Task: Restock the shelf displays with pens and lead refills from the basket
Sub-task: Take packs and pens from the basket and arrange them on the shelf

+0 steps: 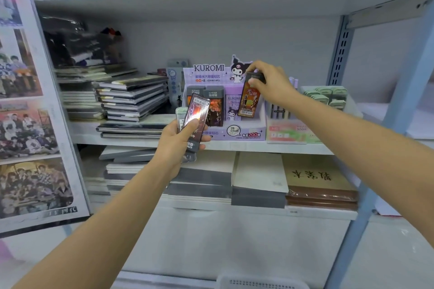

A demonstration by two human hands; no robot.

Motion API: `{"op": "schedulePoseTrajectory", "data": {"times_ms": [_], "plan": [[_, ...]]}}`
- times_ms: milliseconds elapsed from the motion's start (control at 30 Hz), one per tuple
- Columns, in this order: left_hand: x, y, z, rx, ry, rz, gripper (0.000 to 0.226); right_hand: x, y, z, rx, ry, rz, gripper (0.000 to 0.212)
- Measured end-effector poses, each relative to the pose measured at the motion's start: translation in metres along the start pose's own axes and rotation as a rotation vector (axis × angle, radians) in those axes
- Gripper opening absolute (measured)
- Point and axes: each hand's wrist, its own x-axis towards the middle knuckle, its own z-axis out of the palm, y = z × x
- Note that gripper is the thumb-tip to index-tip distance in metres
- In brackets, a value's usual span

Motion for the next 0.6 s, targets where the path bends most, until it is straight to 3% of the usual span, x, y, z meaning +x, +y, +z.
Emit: {"op": "schedulePoseTrajectory", "data": {"times_ms": [233,400,600], "plan": [[0.0043,-0.0038,0.0008,-0.022,-0.027,-0.001,0.021,0.0062,0.0055,0.0029,-0.052,-0.054,0.005,0.017],[0.0061,-0.0066,-0.0002,-0.014,-0.035,-0.016,0.024,0.0068,0.0066,0.0005,-0.092,-0.018,-0.006,0.017],[0.0063,-0.0055,0.0037,-0.036,-0.044,-0.024,0.029,0.0018,0.0051,0.0073,-0.148,-0.096,-0.032,0.017]]}}
